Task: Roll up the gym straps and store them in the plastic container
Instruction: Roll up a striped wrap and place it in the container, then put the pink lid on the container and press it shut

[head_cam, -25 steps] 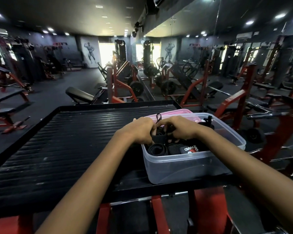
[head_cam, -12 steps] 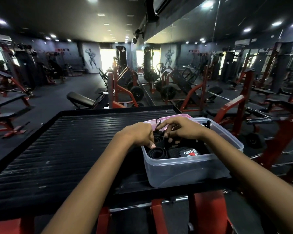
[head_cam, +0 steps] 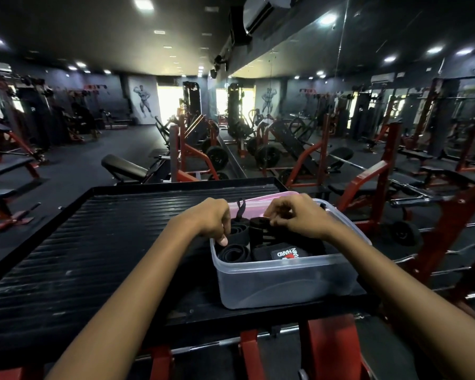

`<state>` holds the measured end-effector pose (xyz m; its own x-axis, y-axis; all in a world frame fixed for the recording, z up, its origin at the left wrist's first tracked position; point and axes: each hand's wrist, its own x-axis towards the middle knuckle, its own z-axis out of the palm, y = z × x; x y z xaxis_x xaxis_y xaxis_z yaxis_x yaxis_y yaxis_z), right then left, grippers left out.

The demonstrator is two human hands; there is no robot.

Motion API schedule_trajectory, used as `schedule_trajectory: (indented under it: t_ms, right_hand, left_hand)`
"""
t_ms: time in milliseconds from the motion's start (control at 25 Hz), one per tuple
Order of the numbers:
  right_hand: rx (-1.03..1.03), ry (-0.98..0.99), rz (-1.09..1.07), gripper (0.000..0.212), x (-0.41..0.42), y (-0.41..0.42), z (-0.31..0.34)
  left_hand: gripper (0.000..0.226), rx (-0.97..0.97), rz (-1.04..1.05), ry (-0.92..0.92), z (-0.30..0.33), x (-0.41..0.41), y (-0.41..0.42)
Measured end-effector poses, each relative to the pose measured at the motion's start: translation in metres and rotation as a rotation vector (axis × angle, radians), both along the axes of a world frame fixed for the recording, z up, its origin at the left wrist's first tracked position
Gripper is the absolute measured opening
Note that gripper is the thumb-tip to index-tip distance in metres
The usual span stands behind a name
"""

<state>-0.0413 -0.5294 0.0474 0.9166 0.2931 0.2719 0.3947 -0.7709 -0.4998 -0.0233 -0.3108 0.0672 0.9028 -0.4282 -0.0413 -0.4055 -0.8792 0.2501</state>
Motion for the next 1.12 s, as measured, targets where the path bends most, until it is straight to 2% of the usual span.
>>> schedule_trajectory:
  t_ms: [80, 120, 200, 240, 320, 440, 560, 680, 760, 960, 1120]
  right_hand:
    - [-0.148, -0.276, -0.25, 0.011, 0.0, -0.01, 0.007]
    - [-0.21, -0.309, -0.406, 0.011, 0.0, -0.021, 0.011]
    - [-0.218, -0.067, -0.683, 0.017, 0.001, -0.055, 0.015]
    - [-0.147, 0.091, -0.716, 0.017, 0.0, -0.068, 0.012]
    - [-0.036, 0.27, -0.681, 0.011, -0.002, -0.083, 0.006]
    - [0.03, 0.22, -0.695, 0.005, -0.008, -0.082, 0.005]
    - [0.107, 0.204, -0.679, 0.008, -0.01, -0.066, 0.009]
    - [0.138, 0.227, -0.619, 0.003, -0.001, -0.029, 0.008]
    - [0.105, 0.199, -0.582, 0.007, 0.01, 0.001, 0.007]
    - [0.2, 0.228, -0.462, 0.008, 0.04, 0.069, 0.005]
    - [0.256, 0.252, -0.412, 0.009, 0.056, 0.089, 0.003]
  left_hand:
    - [0.044, -0.1, 0.049, -0.082, -0.003, -0.002, 0.015]
    - [0.049, -0.165, 0.111, -0.12, -0.006, -0.005, 0.023]
    - [0.042, -0.316, 0.255, -0.061, -0.009, -0.01, 0.033]
    - [0.033, -0.423, 0.29, 0.056, -0.011, -0.011, 0.038]
    - [0.019, -0.625, 0.327, 0.242, -0.015, -0.01, 0.044]
    - [0.015, -0.722, 0.326, 0.257, -0.015, -0.007, 0.049]
    - [0.008, -0.713, 0.305, 0.256, -0.015, -0.004, 0.064]
    - [0.022, -0.704, 0.331, 0.227, -0.015, -0.001, 0.101]
    - [0.028, -0.715, 0.383, 0.186, -0.016, 0.0, 0.13]
    - [0.021, -0.701, 0.5, 0.108, -0.016, 0.004, 0.194]
    - [0.02, -0.735, 0.509, 0.104, -0.018, 0.005, 0.213]
